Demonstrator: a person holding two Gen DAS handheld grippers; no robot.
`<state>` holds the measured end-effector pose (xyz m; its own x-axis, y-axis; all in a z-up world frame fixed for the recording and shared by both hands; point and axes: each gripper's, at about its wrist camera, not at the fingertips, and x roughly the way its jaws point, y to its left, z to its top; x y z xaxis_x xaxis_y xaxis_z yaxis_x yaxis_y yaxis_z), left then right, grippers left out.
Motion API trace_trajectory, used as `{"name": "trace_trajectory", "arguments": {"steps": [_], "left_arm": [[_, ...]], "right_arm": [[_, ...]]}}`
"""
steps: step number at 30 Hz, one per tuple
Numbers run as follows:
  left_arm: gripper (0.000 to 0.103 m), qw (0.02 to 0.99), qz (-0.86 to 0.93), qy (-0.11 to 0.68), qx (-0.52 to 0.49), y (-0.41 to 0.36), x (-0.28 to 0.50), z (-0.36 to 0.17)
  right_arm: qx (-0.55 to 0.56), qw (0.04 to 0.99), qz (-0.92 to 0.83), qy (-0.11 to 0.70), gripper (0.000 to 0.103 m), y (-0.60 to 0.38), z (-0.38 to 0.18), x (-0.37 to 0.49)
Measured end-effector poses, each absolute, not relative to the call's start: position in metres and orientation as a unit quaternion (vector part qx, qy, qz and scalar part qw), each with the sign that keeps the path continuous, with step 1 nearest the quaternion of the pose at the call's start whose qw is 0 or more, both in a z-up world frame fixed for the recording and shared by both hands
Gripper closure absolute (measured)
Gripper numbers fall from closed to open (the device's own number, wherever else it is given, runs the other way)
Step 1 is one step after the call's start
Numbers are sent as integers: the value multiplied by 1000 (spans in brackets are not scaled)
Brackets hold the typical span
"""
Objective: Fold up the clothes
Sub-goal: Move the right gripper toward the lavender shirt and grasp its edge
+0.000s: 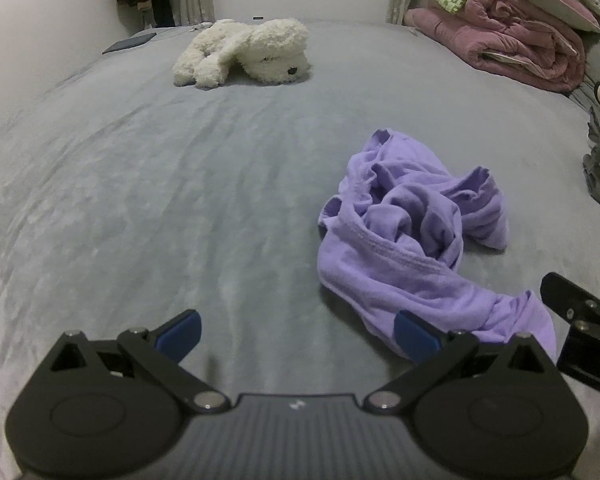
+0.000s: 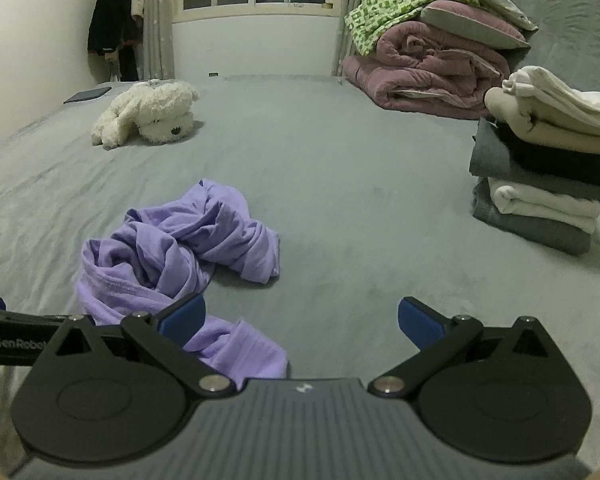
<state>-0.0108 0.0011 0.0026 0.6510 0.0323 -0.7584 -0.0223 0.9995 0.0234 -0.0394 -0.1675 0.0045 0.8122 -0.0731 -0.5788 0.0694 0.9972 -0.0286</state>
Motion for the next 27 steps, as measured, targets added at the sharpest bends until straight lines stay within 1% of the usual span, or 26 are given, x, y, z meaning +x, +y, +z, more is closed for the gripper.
{"name": "trace_trajectory", "arguments": {"steps": [17,23,27], "left_arm": [[0,905,8,425,13,-4,-6,-3],[0,900,3,434,26,-7,1,-19],[0,901,-9,434,14,-1,1,-27]], "right_arm": [[-1,945,-28,325,0,-166,0,-35],[28,931,-11,363,0,-171,-9,-29],[34,920,-12,389,0,-172,-18,-25]]}}
